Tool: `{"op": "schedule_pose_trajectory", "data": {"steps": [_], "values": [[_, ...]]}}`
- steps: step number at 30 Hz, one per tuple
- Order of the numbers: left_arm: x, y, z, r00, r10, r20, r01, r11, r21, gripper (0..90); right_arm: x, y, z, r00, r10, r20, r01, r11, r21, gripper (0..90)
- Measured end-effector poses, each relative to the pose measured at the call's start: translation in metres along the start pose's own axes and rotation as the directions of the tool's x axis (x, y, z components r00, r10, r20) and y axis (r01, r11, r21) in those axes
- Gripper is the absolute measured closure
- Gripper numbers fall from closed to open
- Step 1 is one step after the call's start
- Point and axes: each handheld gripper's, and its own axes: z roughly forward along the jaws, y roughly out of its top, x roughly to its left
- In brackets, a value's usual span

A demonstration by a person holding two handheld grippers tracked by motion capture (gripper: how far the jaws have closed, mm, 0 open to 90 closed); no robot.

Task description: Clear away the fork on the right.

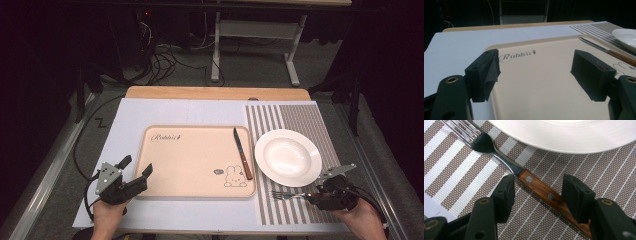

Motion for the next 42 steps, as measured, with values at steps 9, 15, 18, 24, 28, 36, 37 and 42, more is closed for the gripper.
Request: {"op": "schedule_pose_trajectory", "data": {"steps": [9,15,18,24,28,36,37,42], "values": [[0.0,0.0,-0.001,1.0,-0.005,0.005,0.005,0.9999,-0.01,23.4,0.004,-0.001,0.006,0.9991,-0.038,0.019,0.037,0.998,0.042,47.3],[0.0,0.0,-0.001,1.0,-0.004,0.005,0.004,0.9999,-0.01,23.4,0.004,-0.003,0.005,0.9994,-0.035,-0.004,0.035,0.999,0.04,50.9],[0.0,0.0,-0.001,1.0,-0.004,0.007,0.004,0.9999,-0.011,23.4,0.006,-0.004,0.004,0.9987,-0.048,-0.017,0.049,0.998,0.042,55.5],[0.0,0.0,-0.001,0.9999,-0.003,0.01,0.003,0.9999,-0.012,23.4,0.015,-0.004,0.003,0.9955,-0.082,-0.048,0.084,0.995,0.046,65.4],[0.0,0.0,-0.001,0.9999,-0.002,0.01,0.003,0.9999,-0.012,23.4,0.018,-0.006,0.002,0.9931,-0.104,-0.056,0.106,0.993,0.047,68.0],[0.001,0.0,-0.001,0.9999,-0.009,0.005,0.009,0.9999,-0.012,23.3,0.022,-0.008,0.001,0.9864,-0.158,-0.046,0.159,0.987,0.032,72.6],[0.001,0.0,-0.001,0.9999,-0.01,0.004,0.01,0.9999,-0.011,23.3,0.022,-0.008,0.001,0.9864,-0.158,-0.046,0.159,0.987,0.032,74.3],[0.001,0.0,0.0,1.0,-0.007,0.005,0.007,1.0,-0.005,23.3,0.023,-0.006,0.001,0.9822,-0.178,-0.06,0.18,0.983,0.034,78.2]]}}
